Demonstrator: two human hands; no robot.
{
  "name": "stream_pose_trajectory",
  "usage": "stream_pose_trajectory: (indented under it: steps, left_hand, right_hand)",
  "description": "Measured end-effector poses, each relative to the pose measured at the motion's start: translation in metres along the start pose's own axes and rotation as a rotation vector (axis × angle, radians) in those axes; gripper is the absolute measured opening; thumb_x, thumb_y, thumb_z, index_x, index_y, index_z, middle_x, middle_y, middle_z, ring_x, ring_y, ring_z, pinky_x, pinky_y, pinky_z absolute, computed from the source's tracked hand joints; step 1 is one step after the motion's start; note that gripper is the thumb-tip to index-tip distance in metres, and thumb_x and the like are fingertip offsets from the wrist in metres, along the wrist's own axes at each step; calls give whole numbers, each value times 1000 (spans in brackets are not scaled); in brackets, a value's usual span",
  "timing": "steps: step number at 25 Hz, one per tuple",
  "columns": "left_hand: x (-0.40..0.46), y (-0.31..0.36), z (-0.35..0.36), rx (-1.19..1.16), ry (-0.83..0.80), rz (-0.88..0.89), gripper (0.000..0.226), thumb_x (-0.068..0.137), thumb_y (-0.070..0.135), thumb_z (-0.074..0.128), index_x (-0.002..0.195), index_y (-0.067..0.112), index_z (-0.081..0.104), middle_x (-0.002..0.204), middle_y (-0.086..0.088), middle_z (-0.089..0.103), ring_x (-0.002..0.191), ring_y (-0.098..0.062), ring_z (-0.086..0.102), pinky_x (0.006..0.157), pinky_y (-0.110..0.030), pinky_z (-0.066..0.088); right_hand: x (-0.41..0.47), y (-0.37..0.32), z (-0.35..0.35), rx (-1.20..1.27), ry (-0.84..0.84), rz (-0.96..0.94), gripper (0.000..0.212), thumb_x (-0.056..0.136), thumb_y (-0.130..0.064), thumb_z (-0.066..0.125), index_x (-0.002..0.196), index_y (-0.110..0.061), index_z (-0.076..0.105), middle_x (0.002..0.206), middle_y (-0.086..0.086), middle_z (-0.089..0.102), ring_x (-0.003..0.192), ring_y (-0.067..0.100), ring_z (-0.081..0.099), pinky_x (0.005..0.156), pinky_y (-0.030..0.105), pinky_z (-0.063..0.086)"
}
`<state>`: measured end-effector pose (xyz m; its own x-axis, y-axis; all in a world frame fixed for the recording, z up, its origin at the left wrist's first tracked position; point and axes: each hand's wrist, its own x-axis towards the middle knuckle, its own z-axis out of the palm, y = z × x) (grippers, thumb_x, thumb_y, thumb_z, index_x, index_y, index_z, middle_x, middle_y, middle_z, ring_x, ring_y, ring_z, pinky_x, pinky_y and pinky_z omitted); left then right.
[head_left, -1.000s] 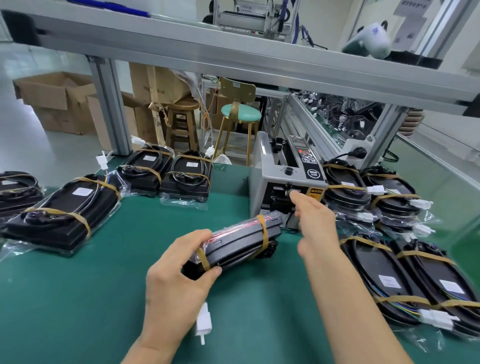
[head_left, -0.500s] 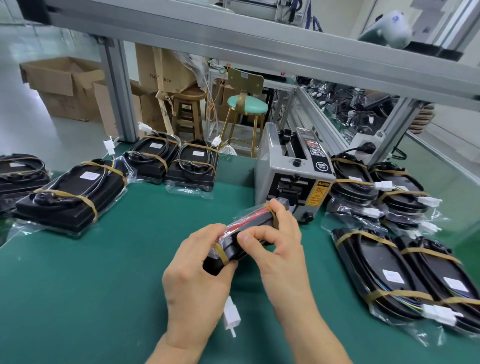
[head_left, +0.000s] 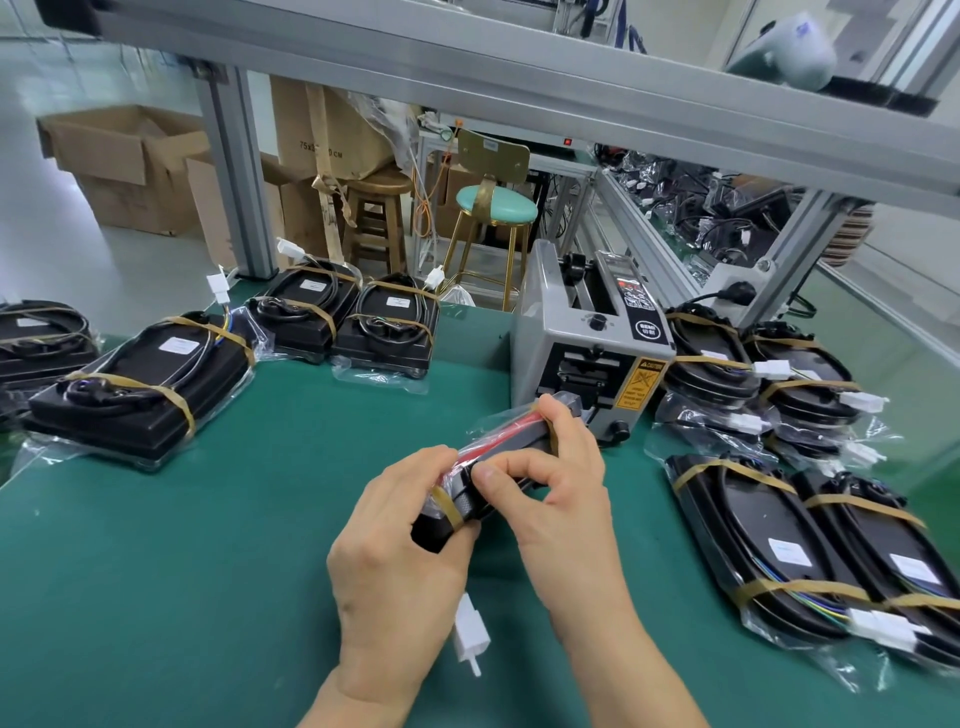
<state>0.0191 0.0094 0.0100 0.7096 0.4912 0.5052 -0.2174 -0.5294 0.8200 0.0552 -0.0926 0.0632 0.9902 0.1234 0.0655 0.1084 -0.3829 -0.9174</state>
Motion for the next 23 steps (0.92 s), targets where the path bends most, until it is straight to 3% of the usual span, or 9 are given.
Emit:
stream_pose_trajectory:
  steps: [19,23]
  left_hand:
    - [1,2,-1,26,11,26,65,50,-6,87,107,19,68,104,11,66,97,-12,63,85,-30,49]
    - [0,2,-1,26,6,8,65,51,-7,86,107,20,68,106,12,66,99,-10,62,87,-26,48]
  right_hand:
    - [0,3,6,-27,79,-50,16,78,-22,74,63,-24,69,146,-23,35,141,-3,13,118,43,12]
    - [2,7,8,66,189,-84,24,74,-16,76,87,-28,58,130,-22,44,130,2,35,112,42,27]
